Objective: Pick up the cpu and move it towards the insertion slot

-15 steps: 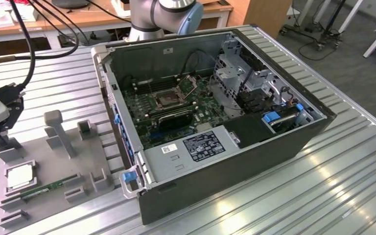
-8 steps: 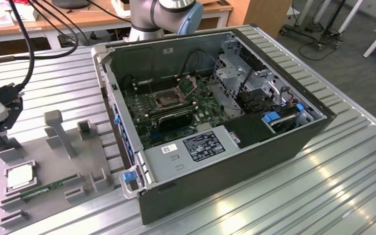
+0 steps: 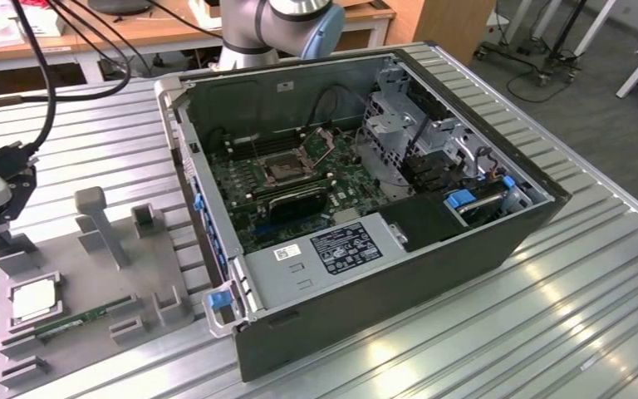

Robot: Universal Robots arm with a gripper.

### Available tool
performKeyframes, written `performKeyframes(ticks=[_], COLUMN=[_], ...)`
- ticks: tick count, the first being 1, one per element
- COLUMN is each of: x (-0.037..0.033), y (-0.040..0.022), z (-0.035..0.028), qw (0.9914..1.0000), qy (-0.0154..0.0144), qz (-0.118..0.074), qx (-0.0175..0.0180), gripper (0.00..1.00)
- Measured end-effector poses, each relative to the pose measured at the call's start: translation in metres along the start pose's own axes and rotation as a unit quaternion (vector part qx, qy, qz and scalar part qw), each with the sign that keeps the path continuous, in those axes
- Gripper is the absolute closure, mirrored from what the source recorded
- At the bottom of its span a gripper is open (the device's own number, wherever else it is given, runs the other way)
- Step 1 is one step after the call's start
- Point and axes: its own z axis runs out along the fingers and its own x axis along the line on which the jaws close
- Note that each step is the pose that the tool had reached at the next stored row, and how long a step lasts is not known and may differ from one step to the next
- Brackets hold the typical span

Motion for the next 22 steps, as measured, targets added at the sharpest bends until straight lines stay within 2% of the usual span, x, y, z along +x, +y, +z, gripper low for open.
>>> performKeyframes(ticks=[8, 22], x=[0.0091, 0.0138], y=[0.0002, 0.0002], z=[0.0006, 0.0007], qw=[1.0, 1.0], qy=[0.0, 0.0], qz=[0.0, 0.0], qx=[0.0, 0.0], gripper=[0.89, 0.89])
